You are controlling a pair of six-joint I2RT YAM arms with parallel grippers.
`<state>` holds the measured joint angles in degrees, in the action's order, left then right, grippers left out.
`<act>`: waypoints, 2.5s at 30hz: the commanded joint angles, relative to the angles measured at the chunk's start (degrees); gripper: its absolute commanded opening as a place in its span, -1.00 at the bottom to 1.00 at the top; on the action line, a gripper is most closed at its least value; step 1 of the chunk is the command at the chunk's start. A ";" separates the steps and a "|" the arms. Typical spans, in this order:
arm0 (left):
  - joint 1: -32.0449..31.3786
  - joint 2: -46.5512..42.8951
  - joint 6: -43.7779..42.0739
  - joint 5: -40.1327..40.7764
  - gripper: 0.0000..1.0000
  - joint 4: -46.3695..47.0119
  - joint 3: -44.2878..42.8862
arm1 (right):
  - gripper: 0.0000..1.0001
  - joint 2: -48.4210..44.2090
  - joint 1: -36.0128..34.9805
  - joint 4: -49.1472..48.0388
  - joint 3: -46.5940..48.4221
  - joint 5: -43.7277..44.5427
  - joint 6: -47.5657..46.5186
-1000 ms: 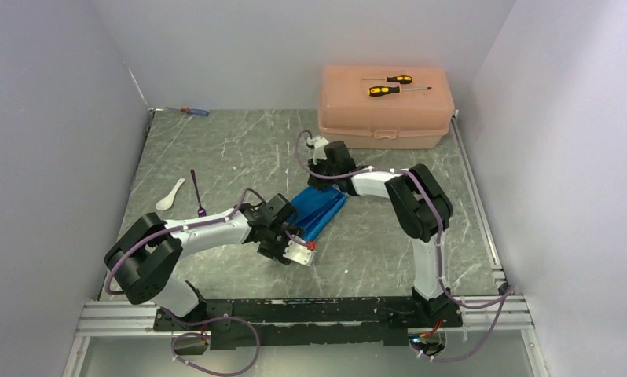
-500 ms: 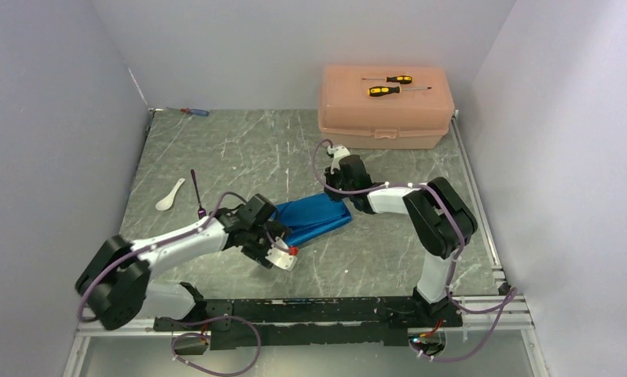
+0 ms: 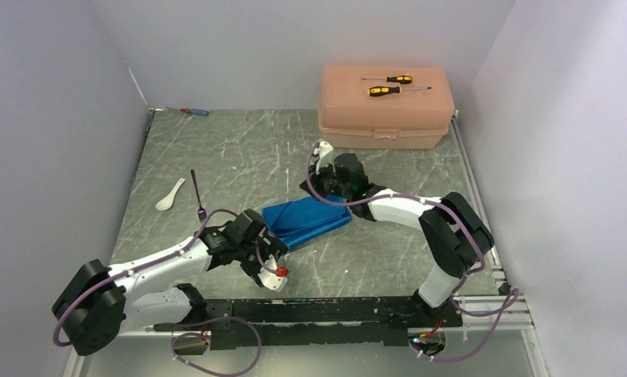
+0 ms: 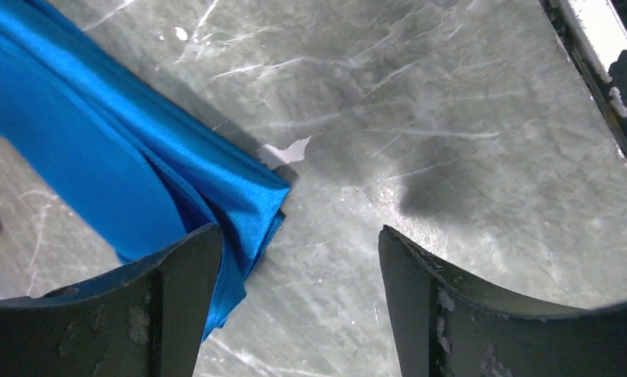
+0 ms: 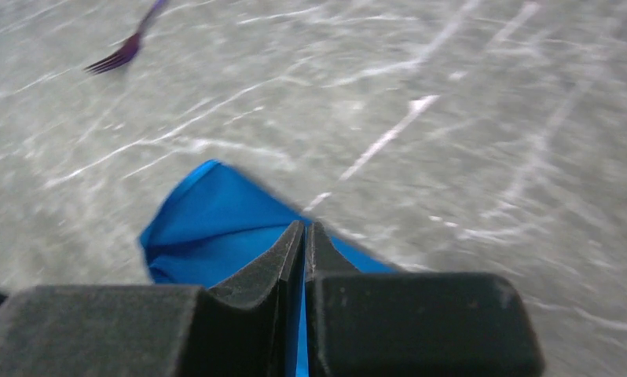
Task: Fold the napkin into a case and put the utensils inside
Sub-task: Pick up the 2/3-rectangle-folded napkin from the center of the board.
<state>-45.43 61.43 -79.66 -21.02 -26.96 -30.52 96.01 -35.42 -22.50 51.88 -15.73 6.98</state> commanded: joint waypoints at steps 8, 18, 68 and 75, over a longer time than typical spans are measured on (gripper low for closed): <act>-0.52 12.98 2.08 -0.53 0.47 15.64 0.10 | -0.99 6.72 -4.52 -11.76 -4.17 -14.85 0.41; -0.71 17.52 0.60 0.25 0.16 19.12 0.24 | -1.00 10.33 -5.89 -15.33 -8.81 -13.33 1.76; 3.78 8.02 -2.59 7.16 0.11 13.47 3.41 | -0.71 6.99 -7.68 -25.23 -12.39 -15.38 -0.49; 4.65 11.40 -9.94 4.97 0.11 23.06 5.97 | -0.75 9.97 -7.93 -25.62 -11.76 -15.45 -0.41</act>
<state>-41.19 70.48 -84.44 -13.74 -8.95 -26.33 104.71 -43.33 -44.36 38.04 -29.74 6.26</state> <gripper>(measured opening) 0.552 0.132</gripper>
